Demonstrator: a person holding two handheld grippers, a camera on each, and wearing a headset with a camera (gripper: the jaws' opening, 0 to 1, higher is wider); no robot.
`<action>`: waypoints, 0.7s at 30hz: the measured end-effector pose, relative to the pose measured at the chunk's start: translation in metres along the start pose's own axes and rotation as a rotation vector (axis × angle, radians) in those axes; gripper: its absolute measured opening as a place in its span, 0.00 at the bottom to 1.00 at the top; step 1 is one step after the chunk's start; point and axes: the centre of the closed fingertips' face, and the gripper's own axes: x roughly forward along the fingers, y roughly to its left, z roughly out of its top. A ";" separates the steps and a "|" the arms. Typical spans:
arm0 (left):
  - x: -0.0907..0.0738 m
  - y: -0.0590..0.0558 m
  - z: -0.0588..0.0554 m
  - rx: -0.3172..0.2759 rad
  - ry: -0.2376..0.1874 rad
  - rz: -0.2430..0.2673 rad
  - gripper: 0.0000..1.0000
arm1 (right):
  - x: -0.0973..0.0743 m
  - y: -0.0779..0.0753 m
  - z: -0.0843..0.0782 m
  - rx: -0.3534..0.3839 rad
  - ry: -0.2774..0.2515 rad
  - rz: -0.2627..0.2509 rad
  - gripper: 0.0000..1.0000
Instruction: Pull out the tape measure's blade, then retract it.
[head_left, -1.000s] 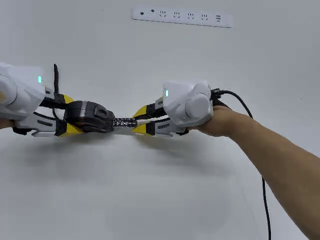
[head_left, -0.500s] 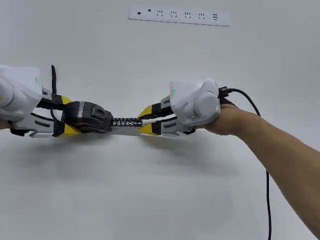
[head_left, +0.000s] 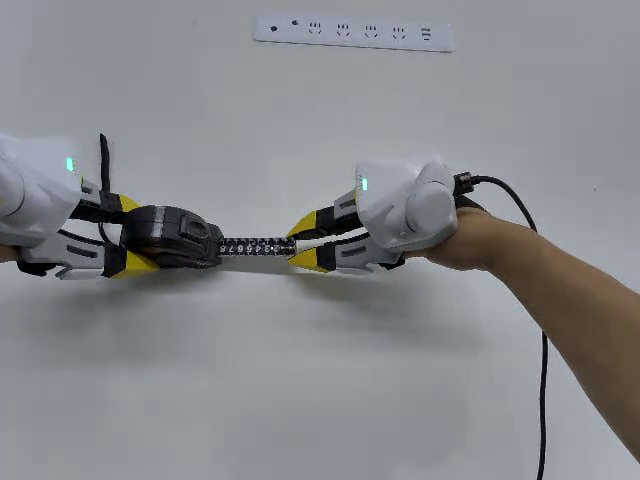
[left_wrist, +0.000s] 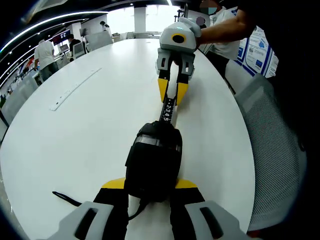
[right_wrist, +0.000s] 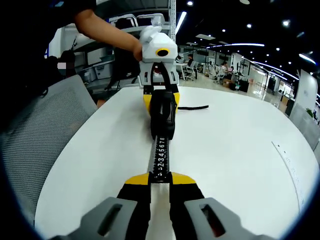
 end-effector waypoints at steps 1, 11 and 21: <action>0.000 0.000 0.000 -0.001 0.000 -0.001 0.28 | -0.001 0.000 -0.001 0.001 0.001 0.000 0.12; 0.001 0.001 0.000 -0.003 0.003 -0.001 0.28 | -0.012 0.001 -0.006 0.000 0.004 -0.004 0.12; 0.001 0.001 0.000 -0.006 0.003 0.000 0.28 | -0.022 0.001 -0.015 0.002 0.013 -0.009 0.12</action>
